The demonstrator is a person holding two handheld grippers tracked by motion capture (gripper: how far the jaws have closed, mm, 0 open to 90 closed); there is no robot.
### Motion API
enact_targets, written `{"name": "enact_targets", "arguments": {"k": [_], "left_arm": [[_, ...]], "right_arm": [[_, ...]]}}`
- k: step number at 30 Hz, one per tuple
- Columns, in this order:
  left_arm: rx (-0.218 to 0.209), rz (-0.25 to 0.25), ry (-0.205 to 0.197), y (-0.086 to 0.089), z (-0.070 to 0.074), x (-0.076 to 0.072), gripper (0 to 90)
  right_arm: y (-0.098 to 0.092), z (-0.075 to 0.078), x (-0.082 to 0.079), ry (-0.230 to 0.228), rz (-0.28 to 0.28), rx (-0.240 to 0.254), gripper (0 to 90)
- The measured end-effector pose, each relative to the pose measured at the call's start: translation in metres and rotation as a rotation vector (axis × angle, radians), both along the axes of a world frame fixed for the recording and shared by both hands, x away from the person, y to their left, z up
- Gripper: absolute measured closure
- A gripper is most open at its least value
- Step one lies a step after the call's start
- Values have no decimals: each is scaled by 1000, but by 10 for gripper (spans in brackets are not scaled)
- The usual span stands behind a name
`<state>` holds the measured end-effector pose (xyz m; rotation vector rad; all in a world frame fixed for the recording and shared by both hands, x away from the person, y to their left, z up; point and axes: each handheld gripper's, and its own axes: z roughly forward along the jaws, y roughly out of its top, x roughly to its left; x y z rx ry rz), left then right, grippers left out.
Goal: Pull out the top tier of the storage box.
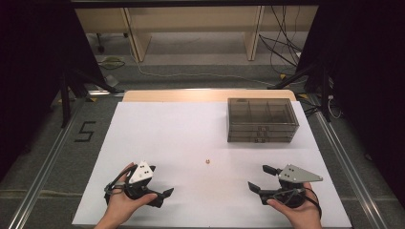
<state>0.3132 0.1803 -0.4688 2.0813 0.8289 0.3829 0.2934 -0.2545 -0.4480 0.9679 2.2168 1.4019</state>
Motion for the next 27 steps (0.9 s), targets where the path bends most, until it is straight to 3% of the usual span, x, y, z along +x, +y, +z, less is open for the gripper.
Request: {"name": "enact_targets", "arguments": {"k": [5, 10, 15, 17, 21, 24, 27], "left_arm": [[-6, 2, 3, -1, 0, 1, 0], [-1, -4, -3, -1, -1, 1, 0], [-11, -5, -9, 0, 0, -1, 0], [-18, -7, -7, 0, 1, -1, 0], [-20, -5, -4, 0, 0, 0, 0], [-23, -3, -3, 0, 0, 0, 0], [-26, 1, -4, 0, 0, 1, 0]], "right_arm": [[-1, -1, 0, -12, -16, -20, 270], [-3, 0, 2, -46, -70, -52, 287], [-2, 1, 4, -39, -105, -45, 302], [-2, 3, 6, -48, -129, -44, 359], [0, 5, 10, -52, -145, -41, 401], [4, 6, 16, -72, -150, -82, 439], [4, 5, 19, -68, -156, -88, 443]]}}
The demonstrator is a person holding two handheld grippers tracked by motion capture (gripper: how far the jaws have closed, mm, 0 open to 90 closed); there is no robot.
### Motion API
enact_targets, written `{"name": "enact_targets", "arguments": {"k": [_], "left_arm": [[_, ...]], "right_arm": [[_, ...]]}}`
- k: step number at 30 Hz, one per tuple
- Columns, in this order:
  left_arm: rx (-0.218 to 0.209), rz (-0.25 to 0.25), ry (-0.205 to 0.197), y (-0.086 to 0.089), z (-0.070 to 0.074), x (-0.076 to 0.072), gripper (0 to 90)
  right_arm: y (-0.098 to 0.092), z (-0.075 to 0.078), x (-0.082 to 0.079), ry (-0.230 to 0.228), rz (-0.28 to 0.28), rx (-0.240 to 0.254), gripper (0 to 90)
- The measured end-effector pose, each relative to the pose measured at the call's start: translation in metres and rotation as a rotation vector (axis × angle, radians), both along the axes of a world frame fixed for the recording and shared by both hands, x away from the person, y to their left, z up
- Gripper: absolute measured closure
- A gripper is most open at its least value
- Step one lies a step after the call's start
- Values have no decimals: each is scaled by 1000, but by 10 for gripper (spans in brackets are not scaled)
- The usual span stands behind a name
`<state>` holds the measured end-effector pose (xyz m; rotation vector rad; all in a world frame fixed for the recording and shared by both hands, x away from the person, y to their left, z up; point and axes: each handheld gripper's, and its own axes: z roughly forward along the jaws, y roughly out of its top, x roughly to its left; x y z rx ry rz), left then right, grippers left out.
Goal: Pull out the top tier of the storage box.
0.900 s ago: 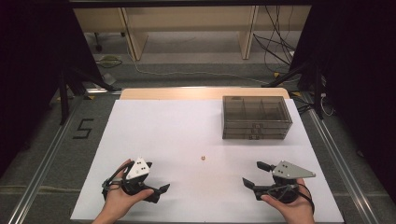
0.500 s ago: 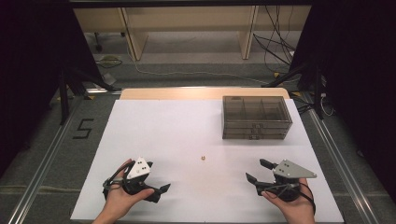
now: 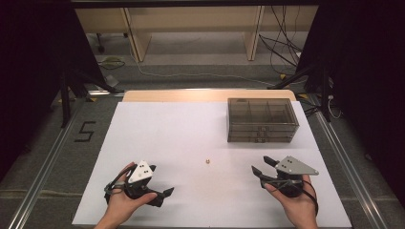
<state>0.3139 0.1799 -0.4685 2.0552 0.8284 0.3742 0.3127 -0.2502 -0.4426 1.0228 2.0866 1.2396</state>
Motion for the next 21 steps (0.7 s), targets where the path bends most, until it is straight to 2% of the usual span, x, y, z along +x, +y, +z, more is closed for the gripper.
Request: {"name": "enact_targets", "arguments": {"k": [5, 8, 11, 21], "left_arm": [[4, -2, -1, -1, 0, 1, 0], [3, -2, -4, -1, 0, 2, 0], [-1, 1, -3, 0, 0, 2, 0], [-1, 0, -5, -1, 0, 2, 0]], "right_arm": [[-3, 4, 9, 5, -60, 21, 421], [-4, 6, 13, -4, -82, 26, 414], [-4, 6, 22, -12, -130, 35, 396], [0, 4, 37, -18, -169, 35, 391]]}}
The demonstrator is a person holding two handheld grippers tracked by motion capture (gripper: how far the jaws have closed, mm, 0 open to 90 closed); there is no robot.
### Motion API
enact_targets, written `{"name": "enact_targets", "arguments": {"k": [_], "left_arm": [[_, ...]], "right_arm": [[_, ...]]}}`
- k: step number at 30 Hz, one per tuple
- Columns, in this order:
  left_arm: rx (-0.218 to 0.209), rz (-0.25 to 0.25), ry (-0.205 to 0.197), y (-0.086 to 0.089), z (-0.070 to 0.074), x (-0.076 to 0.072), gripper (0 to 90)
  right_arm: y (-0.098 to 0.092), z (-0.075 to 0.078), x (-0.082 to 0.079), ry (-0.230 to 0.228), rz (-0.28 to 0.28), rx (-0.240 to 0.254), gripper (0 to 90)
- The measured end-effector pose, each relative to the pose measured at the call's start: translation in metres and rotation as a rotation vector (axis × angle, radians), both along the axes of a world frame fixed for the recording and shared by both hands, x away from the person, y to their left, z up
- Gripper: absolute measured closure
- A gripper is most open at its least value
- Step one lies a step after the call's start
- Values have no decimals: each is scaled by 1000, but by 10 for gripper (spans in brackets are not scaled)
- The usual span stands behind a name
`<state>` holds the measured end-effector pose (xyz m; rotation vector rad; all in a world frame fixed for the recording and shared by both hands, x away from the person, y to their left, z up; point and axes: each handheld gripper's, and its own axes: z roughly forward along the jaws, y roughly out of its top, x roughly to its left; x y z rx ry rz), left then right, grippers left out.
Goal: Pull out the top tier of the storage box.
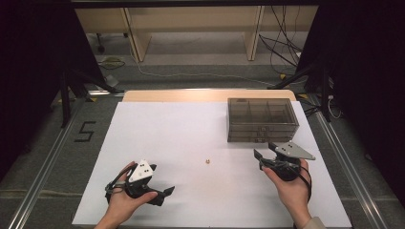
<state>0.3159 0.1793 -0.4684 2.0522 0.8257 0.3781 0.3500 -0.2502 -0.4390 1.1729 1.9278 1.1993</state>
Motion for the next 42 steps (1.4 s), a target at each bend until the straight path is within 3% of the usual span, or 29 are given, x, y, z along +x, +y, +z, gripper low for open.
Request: {"name": "enact_targets", "arguments": {"k": [10, 15, 17, 21, 25, 26, 32, 35, 37, 39, 40, 42], "left_arm": [[-7, 2, 0, 0, 0, 0, 0], [-8, 1, 0, 0, 0, 0, 0], [-10, 1, -1, 0, 0, 0, 0], [-11, 3, 0, 0, 0, 0, 0], [-10, 3, 0, 1, 0, 0, 0], [-10, 2, -2, 1, 0, 0, 0], [-11, 2, -3, 1, 0, 0, 0], [-10, 2, -4, 1, 0, 0, 0], [-9, 1, -3, 1, 0, 0, 0], [-7, 1, -3, 1, 0, 0, 0], [-9, 1, -3, 1, 0, 0, 0], [-9, 0, -4, 1, 0, 0, 0]], "right_arm": [[-3, 0, 8, -13, -42, 6, 450], [-4, 0, 12, -23, -47, -25, 505], [-4, 0, 13, -56, -44, -57, 500], [-4, 1, 15, -59, -42, -59, 507], [-4, 0, 17, -55, -35, -37, 510], [-4, -1, 18, -20, -42, -21, 511], [-5, -3, 20, -9, -46, 7, 514], [-5, -1, 21, -16, -53, 12, 510], [-4, 0, 22, -63, -47, -23, 532], [-4, 3, 22, -71, -36, -17, 570], [-5, 4, 22, -65, -37, 15, 545], [-6, 5, 23, -83, -65, -15, 551]]}}
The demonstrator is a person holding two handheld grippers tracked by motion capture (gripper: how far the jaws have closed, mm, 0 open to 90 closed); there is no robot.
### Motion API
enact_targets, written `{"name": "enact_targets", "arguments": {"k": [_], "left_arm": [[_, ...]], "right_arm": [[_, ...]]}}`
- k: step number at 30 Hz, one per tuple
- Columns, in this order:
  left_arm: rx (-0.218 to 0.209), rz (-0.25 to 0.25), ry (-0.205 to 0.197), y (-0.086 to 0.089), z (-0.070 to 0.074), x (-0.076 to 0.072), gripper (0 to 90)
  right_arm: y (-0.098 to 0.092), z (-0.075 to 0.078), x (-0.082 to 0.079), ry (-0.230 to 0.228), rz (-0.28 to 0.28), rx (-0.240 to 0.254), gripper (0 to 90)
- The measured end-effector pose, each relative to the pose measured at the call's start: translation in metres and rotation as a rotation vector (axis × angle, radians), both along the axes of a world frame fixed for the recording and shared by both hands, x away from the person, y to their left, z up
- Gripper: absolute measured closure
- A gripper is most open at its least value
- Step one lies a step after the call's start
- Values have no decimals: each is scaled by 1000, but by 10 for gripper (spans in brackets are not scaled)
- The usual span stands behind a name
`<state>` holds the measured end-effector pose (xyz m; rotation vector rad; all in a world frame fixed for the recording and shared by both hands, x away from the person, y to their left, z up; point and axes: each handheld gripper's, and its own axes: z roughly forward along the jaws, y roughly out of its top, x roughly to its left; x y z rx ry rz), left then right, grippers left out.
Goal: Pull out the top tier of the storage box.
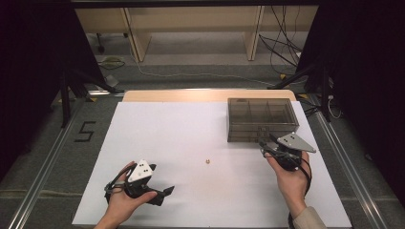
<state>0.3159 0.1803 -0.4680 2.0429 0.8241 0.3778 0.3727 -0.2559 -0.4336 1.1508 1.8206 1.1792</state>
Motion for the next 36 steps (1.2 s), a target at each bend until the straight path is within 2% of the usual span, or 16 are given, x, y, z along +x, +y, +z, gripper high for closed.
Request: {"name": "enact_targets", "arguments": {"k": [2, 3, 5, 7, 8, 11, 12, 13, 17, 20, 21, 23, 29, 36], "left_arm": [[0, 0, 0, 0, 0, 0, 0], [-1, 0, 0, 0, 0, 0, 0], [0, -1, 0, 0, 0, 0, 0], [-1, -1, 0, 0, 0, 0, 0], [-1, 0, 0, 0, 0, 0, 0], [-1, 0, -1, 0, 0, 0, 0], [-1, 0, -1, 0, 0, 0, 0], [-1, 0, -1, 0, 0, 0, 0], [-2, 0, -2, 0, 0, 0, 0], [-1, 0, -2, 0, 0, 0, 0], [-2, -2, -1, 0, 0, 0, 0], [-2, -1, -4, 0, 0, 0, 0], [-3, -2, -4, 0, 0, 0, 0], [-4, -4, -3, 0, 0, 0, 0]], "right_arm": [[-2, 0, 1, 6, -16, 15, 536], [-4, -1, 3, 32, -34, 53, 514], [-5, -2, 3, 43, -41, 67, 512], [-6, -5, 5, 76, -53, 125, 457], [-7, -7, 7, 102, -56, 186, 464], [-7, -8, 10, 108, -58, 204, 467], [-7, -8, 11, 117, -59, 228, 454], [-7, -7, 13, 127, -69, 272, 440], [-5, -8, 16, 143, -71, 306, 430], [-3, -11, 20, 169, -90, 362, 362], [-2, -11, 21, 177, -92, 371, 364], [-2, -13, 22, 175, -93, 397, 444], [-3, -17, 25, 168, -131, 434, 521], [-5, -21, 27, 167, -161, 439, 520]]}}
